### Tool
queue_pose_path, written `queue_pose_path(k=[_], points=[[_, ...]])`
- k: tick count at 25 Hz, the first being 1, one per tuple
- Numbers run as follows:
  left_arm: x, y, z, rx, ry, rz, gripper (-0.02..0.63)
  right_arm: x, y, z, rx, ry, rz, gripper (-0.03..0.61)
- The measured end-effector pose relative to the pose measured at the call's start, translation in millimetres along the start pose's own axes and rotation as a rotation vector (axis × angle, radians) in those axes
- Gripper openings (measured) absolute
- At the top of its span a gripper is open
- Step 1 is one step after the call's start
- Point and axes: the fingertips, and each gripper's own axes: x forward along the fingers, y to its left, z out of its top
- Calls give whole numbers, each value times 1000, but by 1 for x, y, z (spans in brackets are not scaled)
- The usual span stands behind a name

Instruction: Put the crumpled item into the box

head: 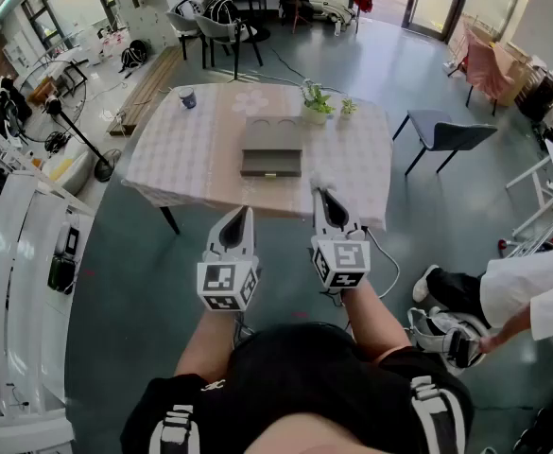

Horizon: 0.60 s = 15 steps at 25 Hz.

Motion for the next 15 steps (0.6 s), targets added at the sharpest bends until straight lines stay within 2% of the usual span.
queue_pose_path(k=[5,15], points=[[-9,-5,1,-9,-5,12,2,-6,5,-2,-8,8,16,17],[-40,18,5,-17,-22,22,2,-17,46,11,-27,-34,23,20]])
